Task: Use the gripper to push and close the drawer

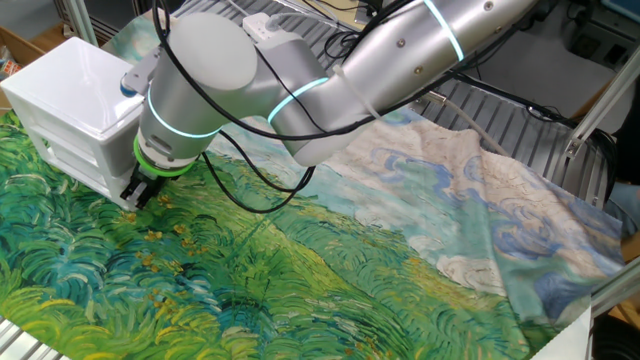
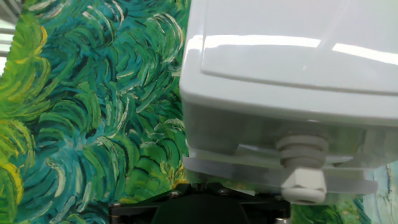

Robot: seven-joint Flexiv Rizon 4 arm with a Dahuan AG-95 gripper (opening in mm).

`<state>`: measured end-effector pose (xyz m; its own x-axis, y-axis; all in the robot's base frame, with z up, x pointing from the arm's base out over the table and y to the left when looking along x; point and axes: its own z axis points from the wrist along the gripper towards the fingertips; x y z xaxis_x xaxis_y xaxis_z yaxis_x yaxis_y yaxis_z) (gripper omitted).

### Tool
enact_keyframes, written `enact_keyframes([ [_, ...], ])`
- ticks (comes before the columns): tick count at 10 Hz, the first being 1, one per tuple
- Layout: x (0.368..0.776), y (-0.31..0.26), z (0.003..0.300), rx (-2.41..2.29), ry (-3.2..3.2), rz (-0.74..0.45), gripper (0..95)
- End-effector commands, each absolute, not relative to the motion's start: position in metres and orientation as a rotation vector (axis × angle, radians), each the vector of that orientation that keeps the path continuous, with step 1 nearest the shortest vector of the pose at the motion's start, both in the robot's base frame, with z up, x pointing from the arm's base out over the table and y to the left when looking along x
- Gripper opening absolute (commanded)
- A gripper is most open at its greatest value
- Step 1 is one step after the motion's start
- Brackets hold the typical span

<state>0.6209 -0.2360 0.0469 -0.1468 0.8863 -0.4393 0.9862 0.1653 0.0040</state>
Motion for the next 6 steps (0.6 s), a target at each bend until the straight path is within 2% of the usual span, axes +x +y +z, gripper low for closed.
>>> enact_keyframes([
  [1, 0.6189, -0.2353, 0.0482, 1.78, 2.119, -0.411, 0.0],
  [6, 0.6175, -0.2386, 0.0474, 1.765, 2.122, -0.419, 0.0],
])
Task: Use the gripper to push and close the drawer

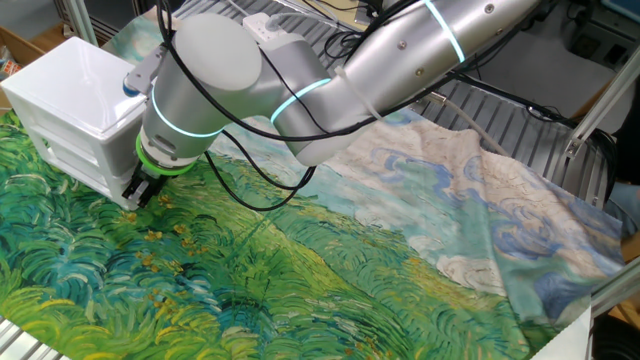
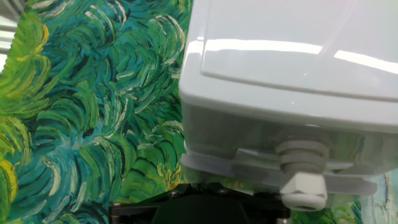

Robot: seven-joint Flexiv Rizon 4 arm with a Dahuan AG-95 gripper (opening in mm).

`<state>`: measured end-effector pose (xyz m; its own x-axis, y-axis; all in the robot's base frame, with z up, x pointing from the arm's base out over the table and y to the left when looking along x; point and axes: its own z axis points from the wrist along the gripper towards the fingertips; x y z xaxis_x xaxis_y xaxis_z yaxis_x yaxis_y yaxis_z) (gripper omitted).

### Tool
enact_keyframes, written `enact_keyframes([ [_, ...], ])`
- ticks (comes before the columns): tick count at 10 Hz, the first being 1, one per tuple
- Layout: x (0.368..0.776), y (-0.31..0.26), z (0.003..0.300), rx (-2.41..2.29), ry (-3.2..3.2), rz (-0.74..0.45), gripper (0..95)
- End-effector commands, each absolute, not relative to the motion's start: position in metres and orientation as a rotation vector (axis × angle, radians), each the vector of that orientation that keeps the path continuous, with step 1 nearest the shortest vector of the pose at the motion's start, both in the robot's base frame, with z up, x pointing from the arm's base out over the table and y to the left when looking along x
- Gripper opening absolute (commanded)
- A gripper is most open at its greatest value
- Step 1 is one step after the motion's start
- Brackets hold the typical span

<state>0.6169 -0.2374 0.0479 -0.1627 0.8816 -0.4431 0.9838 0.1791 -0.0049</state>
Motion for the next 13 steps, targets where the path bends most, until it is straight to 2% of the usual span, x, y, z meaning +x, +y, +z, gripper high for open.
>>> enact_keyframes([
  [1, 0.618, -0.239, 0.047, 1.762, 2.124, -0.419, 0.0],
  [6, 0.616, -0.232, 0.05, 1.865, 2.124, -0.347, 0.0],
  [9, 0.609, -0.211, 0.062, 1.932, 2.121, -0.312, 0.0],
  [13, 0.601, -0.195, 0.075, 1.941, 2.145, -0.333, 0.0],
])
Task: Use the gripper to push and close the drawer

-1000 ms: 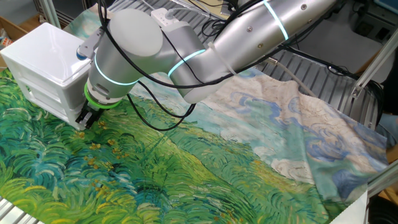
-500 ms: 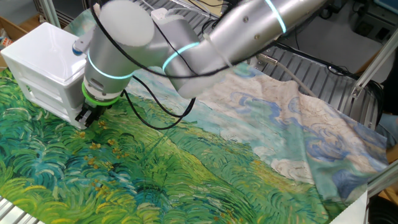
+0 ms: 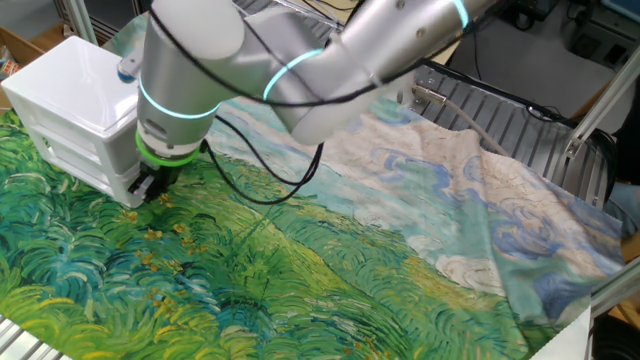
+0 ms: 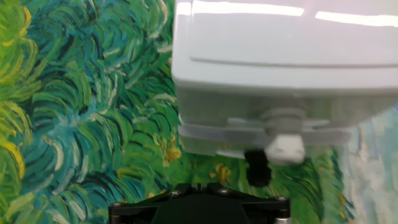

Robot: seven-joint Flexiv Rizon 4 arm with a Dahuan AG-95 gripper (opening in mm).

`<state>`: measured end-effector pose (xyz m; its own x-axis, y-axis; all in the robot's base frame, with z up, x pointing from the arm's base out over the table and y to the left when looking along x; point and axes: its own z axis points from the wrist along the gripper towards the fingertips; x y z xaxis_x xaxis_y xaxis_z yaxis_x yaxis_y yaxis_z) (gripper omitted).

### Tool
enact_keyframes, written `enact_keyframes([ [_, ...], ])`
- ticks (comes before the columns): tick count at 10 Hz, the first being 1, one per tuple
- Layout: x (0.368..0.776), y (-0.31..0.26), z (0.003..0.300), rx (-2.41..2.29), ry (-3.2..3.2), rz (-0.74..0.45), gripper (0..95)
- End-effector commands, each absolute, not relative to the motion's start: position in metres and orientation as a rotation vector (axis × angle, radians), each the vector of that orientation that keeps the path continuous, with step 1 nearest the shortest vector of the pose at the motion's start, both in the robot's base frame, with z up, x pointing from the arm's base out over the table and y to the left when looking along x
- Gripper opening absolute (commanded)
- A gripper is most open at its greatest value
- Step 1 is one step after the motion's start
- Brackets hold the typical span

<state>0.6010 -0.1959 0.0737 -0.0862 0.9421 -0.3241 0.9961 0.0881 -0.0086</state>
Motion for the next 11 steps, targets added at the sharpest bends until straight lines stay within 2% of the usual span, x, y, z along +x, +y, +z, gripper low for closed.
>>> enact_keyframes([
  [1, 0.594, -0.193, 0.079, 1.93, 2.163, -0.342, 0.0],
  [11, 0.548, -0.192, 0.07, 1.886, 2.199, -0.334, 0.0],
])
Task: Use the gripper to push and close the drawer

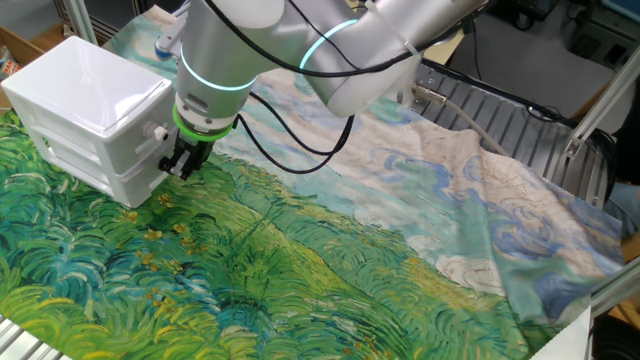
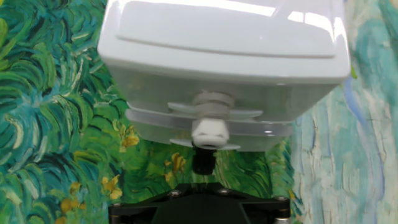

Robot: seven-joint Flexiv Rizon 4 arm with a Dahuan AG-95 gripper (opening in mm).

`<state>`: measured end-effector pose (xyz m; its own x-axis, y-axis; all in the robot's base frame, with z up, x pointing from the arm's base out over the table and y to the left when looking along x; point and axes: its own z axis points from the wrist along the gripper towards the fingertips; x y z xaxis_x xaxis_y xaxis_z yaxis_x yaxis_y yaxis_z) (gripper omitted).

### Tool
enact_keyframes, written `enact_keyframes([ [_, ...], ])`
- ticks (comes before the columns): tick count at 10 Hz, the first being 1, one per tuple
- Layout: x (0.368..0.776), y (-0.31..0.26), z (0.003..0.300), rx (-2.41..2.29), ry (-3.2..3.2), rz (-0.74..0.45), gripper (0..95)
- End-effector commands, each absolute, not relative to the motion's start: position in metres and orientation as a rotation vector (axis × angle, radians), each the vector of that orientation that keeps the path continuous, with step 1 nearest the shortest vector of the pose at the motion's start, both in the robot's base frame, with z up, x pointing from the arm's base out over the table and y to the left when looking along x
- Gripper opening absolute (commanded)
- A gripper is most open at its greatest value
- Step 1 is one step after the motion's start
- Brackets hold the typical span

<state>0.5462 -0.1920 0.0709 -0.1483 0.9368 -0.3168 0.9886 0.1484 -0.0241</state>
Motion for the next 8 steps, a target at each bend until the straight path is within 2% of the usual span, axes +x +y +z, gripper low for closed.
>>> enact_keyframes([
  [1, 0.5491, -0.1934, 0.0686, 1.882, 2.201, -0.334, 0.0],
  [8, 0.5527, -0.2031, 0.0596, 1.837, 2.204, -0.335, 0.0],
])
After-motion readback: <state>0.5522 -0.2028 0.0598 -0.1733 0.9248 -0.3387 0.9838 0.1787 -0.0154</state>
